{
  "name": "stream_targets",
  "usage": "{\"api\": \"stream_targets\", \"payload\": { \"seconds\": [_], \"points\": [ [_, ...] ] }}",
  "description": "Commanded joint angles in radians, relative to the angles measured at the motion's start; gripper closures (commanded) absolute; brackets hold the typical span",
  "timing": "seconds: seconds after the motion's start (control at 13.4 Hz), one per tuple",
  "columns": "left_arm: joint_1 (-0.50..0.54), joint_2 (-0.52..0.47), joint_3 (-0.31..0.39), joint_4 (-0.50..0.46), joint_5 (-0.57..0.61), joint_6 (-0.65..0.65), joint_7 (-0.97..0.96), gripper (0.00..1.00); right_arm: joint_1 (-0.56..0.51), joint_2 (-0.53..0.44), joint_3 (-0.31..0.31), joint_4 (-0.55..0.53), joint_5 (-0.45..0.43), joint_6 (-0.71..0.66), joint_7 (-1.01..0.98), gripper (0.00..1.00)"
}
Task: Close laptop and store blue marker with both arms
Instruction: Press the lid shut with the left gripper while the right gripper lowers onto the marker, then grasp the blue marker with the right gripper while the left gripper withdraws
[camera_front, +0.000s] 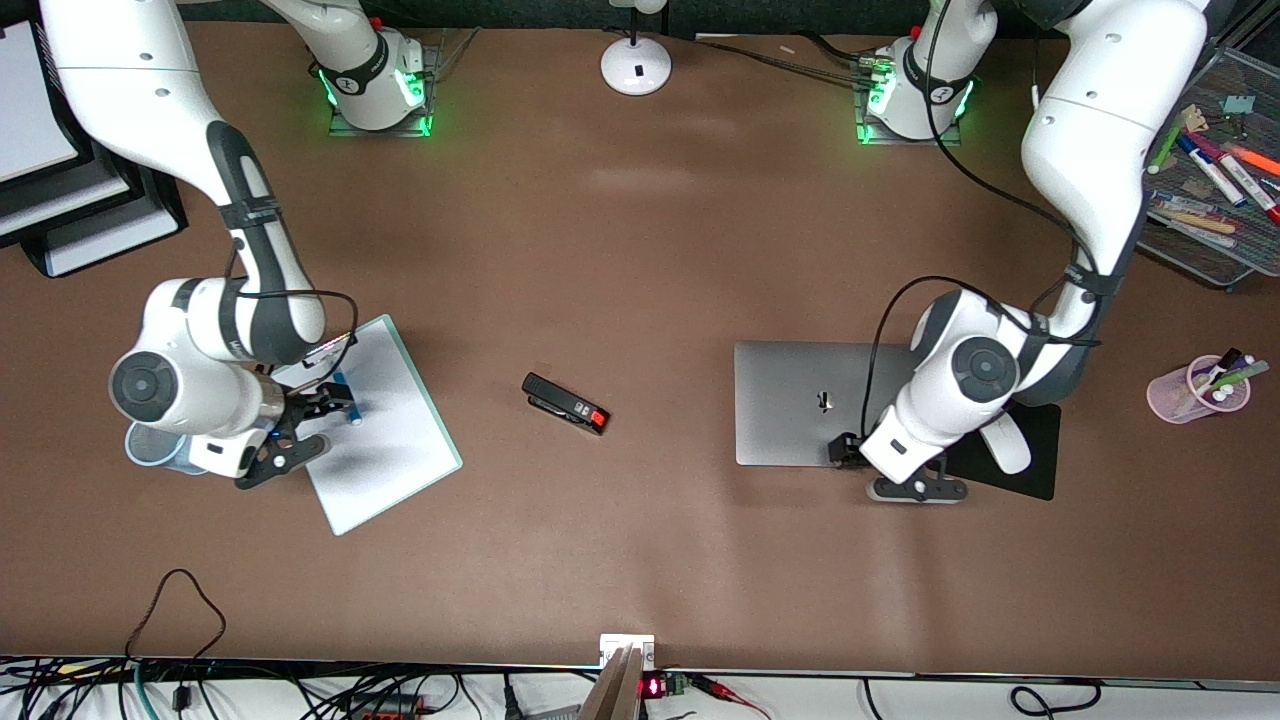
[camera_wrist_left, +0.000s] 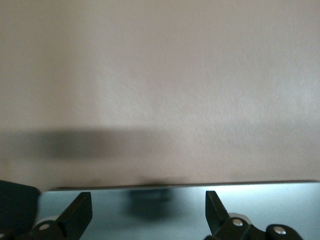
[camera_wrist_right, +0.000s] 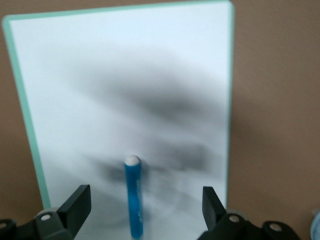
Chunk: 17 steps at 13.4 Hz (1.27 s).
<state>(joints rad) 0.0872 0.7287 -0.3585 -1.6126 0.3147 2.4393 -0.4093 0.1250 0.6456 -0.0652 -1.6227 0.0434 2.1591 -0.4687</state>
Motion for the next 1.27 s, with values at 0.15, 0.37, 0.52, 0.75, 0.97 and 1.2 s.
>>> {"api": "stream_targets", "payload": {
  "seconds": [0.15, 0.37, 0.52, 0.75, 0.97, 1.2],
  "points": [
    [0.022, -0.179, -0.004, -0.01, 0.02, -0.167, -0.003, 0.0, 0.027, 0.022, -0.005, -0.016, 0.0, 0.034, -0.024, 0.15],
    [0.063, -0.293, -0.011, -0.01, 0.012, -0.299, 0.0, 0.0, 0.006, 0.035, -0.005, -0.014, 0.001, 0.041, -0.042, 0.22],
    [0.06, -0.351, -0.017, -0.006, 0.009, -0.399, -0.003, 0.0, 0.005, 0.039, -0.007, -0.014, 0.003, 0.042, -0.041, 0.28],
    [0.068, -0.39, -0.016, 0.066, -0.009, -0.52, -0.002, 0.0, 0.005, 0.045, -0.005, -0.014, 0.003, 0.041, -0.039, 0.37],
    [0.068, -0.394, -0.017, 0.157, -0.029, -0.662, -0.002, 0.0, 0.005, 0.052, -0.005, -0.016, 0.006, 0.039, -0.039, 0.43],
    [0.13, -0.435, -0.019, 0.203, -0.141, -0.743, 0.001, 0.0, 0.012, 0.059, -0.005, -0.017, 0.006, 0.031, -0.038, 0.45]
  ]
}}
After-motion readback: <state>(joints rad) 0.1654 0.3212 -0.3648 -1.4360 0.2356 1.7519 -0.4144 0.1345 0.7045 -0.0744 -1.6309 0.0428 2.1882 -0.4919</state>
